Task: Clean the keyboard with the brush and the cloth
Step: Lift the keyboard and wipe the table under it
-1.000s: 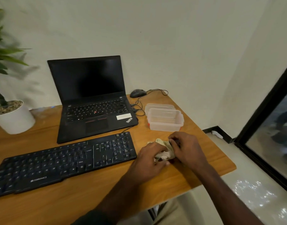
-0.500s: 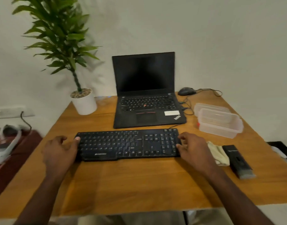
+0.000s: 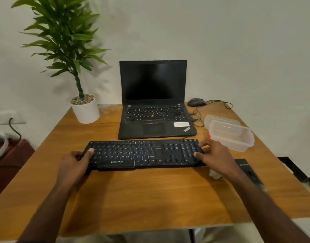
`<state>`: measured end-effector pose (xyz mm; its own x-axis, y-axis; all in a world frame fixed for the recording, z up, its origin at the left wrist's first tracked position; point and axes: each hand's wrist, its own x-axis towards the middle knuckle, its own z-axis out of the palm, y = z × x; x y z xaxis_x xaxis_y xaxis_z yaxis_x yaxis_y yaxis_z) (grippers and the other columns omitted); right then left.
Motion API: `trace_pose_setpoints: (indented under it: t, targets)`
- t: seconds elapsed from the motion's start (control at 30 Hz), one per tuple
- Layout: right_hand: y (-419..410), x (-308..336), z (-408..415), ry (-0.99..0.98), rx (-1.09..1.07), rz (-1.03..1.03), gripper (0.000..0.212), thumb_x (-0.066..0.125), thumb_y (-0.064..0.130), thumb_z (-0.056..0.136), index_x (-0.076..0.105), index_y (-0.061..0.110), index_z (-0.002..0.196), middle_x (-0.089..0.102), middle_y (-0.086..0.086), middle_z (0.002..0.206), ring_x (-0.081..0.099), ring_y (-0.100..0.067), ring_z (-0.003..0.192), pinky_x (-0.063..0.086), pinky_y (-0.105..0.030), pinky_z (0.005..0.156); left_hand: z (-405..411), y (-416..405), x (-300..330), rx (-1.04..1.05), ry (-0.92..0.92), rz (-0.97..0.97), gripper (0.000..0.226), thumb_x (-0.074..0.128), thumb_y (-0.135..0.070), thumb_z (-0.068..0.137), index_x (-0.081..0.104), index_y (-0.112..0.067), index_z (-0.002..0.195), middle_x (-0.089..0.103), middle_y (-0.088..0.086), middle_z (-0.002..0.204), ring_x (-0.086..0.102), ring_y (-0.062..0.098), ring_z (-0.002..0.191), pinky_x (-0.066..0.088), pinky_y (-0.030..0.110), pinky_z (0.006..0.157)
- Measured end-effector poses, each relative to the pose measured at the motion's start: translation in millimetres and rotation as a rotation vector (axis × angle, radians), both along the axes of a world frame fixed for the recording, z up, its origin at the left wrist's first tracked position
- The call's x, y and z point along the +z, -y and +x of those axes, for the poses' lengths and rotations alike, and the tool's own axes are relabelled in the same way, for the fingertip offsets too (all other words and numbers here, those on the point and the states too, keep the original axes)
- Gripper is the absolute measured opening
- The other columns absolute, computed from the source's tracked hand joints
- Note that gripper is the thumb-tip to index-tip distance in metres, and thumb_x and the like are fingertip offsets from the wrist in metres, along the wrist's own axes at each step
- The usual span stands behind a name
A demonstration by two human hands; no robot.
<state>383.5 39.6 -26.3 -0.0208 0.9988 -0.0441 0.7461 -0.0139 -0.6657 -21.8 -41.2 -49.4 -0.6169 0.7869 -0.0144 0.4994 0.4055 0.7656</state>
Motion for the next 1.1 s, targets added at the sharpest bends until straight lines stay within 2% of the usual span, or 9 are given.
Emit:
trace_pose_setpoints:
  t: [0.07,0.17,0.23,0.33,0.43,0.57,0.77,0.93,1.1]
  targets:
    - [-5.4,6.9,10.4,0.008,0.018,-0.02,0.041,0.08,0.032,0.084,0.059,0.026,0.118,0.069,-0.007,0.12,0.068,-0.016,0.093,0.056,-0.027,0.071,8.8,0.4,1.2,-0.048,-0.01,-0.001,0.044,0.061,-0.052,0.092,0.066,-0.01,0.104,0.062,-0.002,0.081,0.058,0.013,0.072,0.042,0.028,0.056]
    - [-14.4,13.2,20.7,0.087,0.082,-0.074,0.055,0.087,0.044,0.072,0.059,0.025,0.116,0.067,-0.002,0.117,0.065,-0.015,0.097,0.057,-0.035,0.083,19.4,0.9,3.9,-0.117,0.023,-0.02,0.053,0.072,-0.049,0.083,0.065,-0.008,0.116,0.064,-0.002,0.087,0.059,0.01,0.075,0.044,0.027,0.056]
    - [-17.8,15.3,24.7,0.146,0.123,-0.104,0.069,0.091,0.051,0.062,0.058,0.025,0.117,0.066,0.0,0.117,0.064,-0.014,0.099,0.056,-0.035,0.086,25.2,2.6,4.7,-0.173,0.045,-0.025,0.062,0.082,-0.041,0.076,0.062,-0.006,0.123,0.062,-0.001,0.094,0.057,0.007,0.077,0.045,0.025,0.059]
    - [-21.4,16.4,27.1,0.182,0.153,-0.111,0.08,0.094,0.047,0.058,0.056,0.023,0.125,0.063,0.001,0.119,0.061,-0.015,0.102,0.052,-0.03,0.084,29.7,4.4,6.5,-0.236,0.045,-0.029,0.072,0.091,-0.025,0.067,0.058,-0.003,0.127,0.06,0.001,0.101,0.054,0.006,0.078,0.043,0.021,0.063]
    - [-24.7,17.3,25.9,0.218,0.156,-0.094,0.081,0.095,0.037,0.061,0.055,0.021,0.129,0.059,0.0,0.118,0.054,-0.014,0.101,0.046,-0.026,0.08,31.3,1.0,8.3,-0.267,0.011,-0.032,0.075,0.092,-0.022,0.064,0.057,-0.004,0.128,0.065,0.008,0.114,0.055,0.008,0.082,0.042,0.018,0.065]
    - [-27.7,14.3,22.7,0.219,0.122,-0.043,0.077,0.095,0.03,0.062,0.057,0.021,0.128,0.061,-0.007,0.129,0.053,-0.013,0.1,0.048,-0.028,0.081,30.6,-2.1,7.5,-0.26,-0.015,-0.022,0.073,0.093,-0.024,0.063,0.06,-0.004,0.125,0.067,0.007,0.109,0.053,0.001,0.077,0.042,0.016,0.062]
    - [-23.1,10.5,17.8,0.226,0.148,-0.014,0.075,0.093,0.03,0.067,0.055,0.022,0.131,0.062,-0.005,0.13,0.058,-0.016,0.106,0.05,-0.028,0.086,26.1,-1.5,7.1,-0.255,-0.045,-0.032,0.076,0.091,-0.026,0.066,0.057,-0.004,0.13,0.067,0.012,0.118,0.055,0.011,0.083,0.042,0.018,0.063]
    - [-23.5,5.9,13.2,0.203,0.163,0.019,0.075,0.095,0.028,0.063,0.056,0.022,0.128,0.064,-0.005,0.128,0.061,-0.02,0.11,0.053,-0.03,0.086,17.1,-0.9,7.6,-0.241,-0.043,-0.054,0.082,0.091,-0.025,0.067,0.053,-0.002,0.135,0.064,0.016,0.126,0.054,0.017,0.094,0.047,0.031,0.079]
    - [-24.9,3.5,14.0,0.185,0.158,0.009,0.074,0.094,0.027,0.065,0.056,0.023,0.128,0.063,-0.005,0.127,0.06,-0.018,0.107,0.051,-0.027,0.084,17.8,-1.9,8.2,-0.245,-0.054,-0.095,0.08,0.09,-0.026,0.067,0.053,-0.003,0.134,0.064,0.015,0.125,0.054,0.017,0.095,0.048,0.033,0.081]
